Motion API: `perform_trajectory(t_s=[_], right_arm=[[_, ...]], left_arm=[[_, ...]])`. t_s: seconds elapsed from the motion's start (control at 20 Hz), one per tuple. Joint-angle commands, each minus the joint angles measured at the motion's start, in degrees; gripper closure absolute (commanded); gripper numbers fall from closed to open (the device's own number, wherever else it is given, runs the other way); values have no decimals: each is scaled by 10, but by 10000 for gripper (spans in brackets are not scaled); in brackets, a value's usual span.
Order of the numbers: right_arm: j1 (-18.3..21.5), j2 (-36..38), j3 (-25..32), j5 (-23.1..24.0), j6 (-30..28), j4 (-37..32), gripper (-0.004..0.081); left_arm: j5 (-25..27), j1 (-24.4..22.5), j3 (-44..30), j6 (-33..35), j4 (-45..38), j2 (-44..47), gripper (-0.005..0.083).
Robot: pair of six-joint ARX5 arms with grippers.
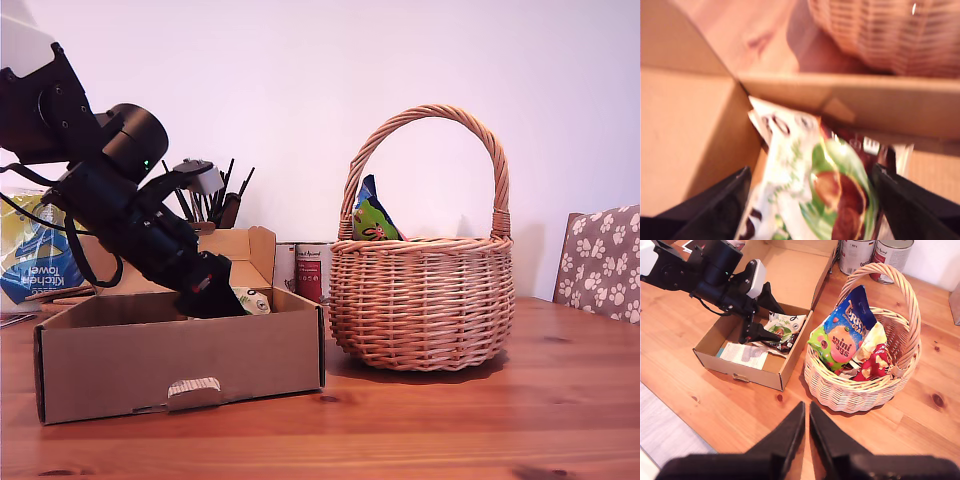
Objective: Move the bags of Easter eggs from the cardboard box on the left into the woven basket on the right side.
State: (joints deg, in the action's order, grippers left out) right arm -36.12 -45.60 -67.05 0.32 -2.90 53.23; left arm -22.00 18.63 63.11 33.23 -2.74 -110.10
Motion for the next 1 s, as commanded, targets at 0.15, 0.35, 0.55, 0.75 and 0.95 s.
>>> perform_trajectory(t_s=[0.15, 0.35, 0.55, 0.75, 0.95], right_arm=[[-2, 0, 3, -4, -2, -3, 782], [-2, 0, 3, -4, -2, -3, 782], [-2, 0, 3, -4, -2, -3, 782], [-2, 0, 3, -4, -2, -3, 782], [-2, 0, 3, -4, -4, -3, 782]], left_arm=[[2, -2, -10, -9, 28, -13, 627], [1, -1, -10, -8, 27, -13, 790], [0, -1, -10, -18, 28, 4, 797], [-9, 0, -10, -33, 69, 77, 797], [-36, 14, -10, -77, 118, 176, 797]])
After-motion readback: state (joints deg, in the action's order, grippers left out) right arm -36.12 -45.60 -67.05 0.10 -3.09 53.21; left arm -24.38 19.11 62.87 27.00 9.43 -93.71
